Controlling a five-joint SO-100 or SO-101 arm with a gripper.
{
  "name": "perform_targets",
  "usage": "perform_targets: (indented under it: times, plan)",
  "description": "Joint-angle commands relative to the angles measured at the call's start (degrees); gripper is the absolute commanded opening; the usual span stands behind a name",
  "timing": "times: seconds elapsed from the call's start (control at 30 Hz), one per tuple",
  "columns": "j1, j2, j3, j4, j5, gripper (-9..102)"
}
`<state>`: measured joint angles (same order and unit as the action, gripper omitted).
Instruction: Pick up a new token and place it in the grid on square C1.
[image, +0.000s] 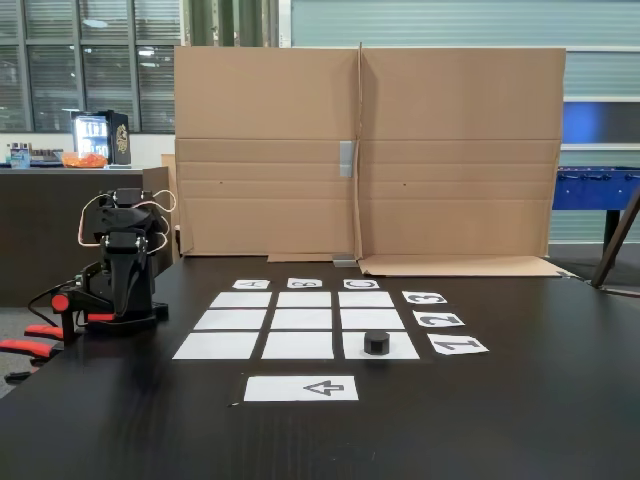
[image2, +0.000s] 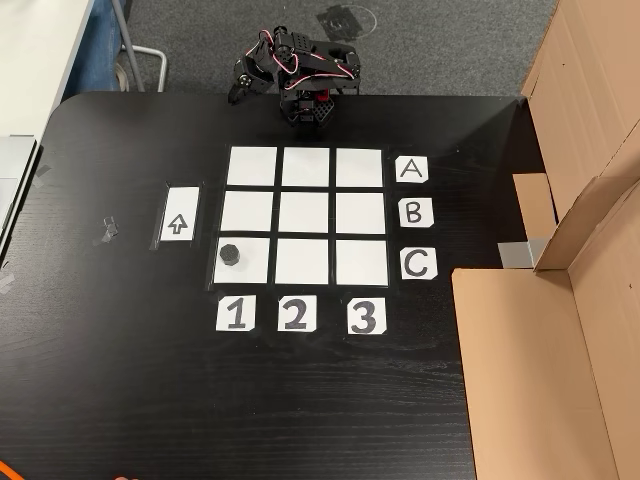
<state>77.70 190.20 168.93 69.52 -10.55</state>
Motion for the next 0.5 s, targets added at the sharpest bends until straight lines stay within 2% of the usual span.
perform_targets:
  times: [0.0,0.47]
  plan:
    - [1.93,0.26,-0.26,0.44,1.14,-1]
    - [1.85,0.35,-0.26,0.44,1.41,-1]
